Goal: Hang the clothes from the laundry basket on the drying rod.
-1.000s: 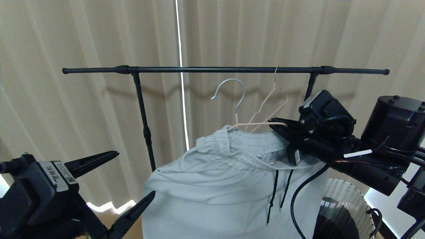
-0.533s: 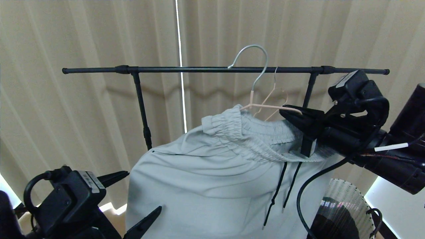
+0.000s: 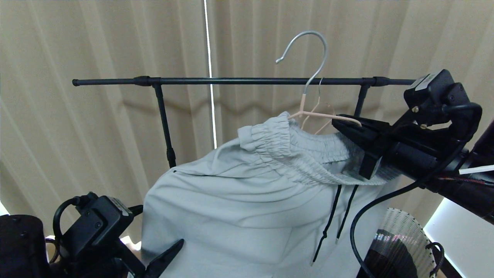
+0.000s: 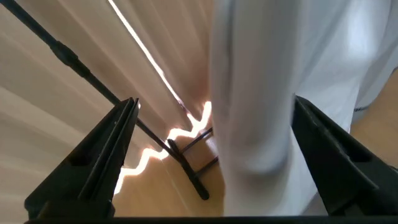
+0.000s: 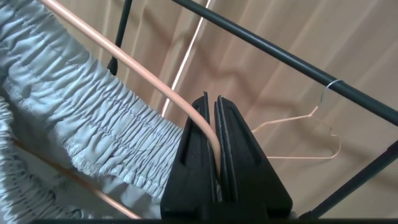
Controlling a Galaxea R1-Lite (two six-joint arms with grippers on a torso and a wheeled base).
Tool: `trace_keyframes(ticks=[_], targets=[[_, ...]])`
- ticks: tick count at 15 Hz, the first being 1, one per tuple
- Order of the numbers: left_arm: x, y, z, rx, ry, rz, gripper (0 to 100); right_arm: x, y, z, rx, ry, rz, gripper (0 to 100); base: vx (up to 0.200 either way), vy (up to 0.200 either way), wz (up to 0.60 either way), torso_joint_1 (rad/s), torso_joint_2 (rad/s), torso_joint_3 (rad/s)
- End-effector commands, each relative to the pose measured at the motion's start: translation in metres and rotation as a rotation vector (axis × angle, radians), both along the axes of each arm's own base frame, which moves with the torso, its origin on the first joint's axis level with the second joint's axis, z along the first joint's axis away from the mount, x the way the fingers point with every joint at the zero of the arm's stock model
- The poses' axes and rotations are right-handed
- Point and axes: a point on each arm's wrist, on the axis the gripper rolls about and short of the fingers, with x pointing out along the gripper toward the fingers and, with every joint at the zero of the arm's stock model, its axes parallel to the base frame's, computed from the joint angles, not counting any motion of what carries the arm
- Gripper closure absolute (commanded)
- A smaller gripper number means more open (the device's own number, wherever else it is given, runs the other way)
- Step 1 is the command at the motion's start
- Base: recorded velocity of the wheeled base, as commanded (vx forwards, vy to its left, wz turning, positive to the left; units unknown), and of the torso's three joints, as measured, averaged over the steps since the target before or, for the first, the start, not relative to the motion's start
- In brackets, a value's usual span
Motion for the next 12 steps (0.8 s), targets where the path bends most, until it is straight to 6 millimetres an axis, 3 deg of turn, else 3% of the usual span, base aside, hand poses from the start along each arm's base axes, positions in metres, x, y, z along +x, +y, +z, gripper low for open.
trace_keyframes(ticks=[1,2,3,5,8,12], targets=[[0.001,-0.001,-0.001,-0.001,0.007,-0.012,0,-0.002,0.000,0.001,0.002,-0.004,0.003,100,0.000,0.000,0.00,0.000,0.00,0.000],[0.000,0.000,-0.002,-0.003,0.012,-0.027,0,-0.002,-0.001,0.002,0.003,-0.006,0.002,100,0.000,0.000,0.00,0.000,0.00,0.000],[0.000,0.000,-0.001,-0.004,0.011,-0.027,100,-0.002,-0.001,0.002,0.003,-0.006,0.002,100,0.000,0.000,0.00,0.000,0.00,0.000],[0.000,0.002,-0.003,-0.001,0.016,-0.010,100,-0.001,0.000,0.002,0.002,-0.005,0.002,100,0.000,0.000,0.00,0.000,0.00,0.000],[-0.007,0.028,-0.025,0.101,0.075,0.097,100,0.006,-0.010,0.002,-0.001,-0.005,-0.055,100,0.000,0.000,0.00,0.000,0.00,0.000],[-0.011,0.045,-0.027,0.182,0.047,0.163,100,0.011,-0.016,0.002,0.001,-0.006,-0.087,100,0.000,0.000,0.00,0.000,0.00,0.000]])
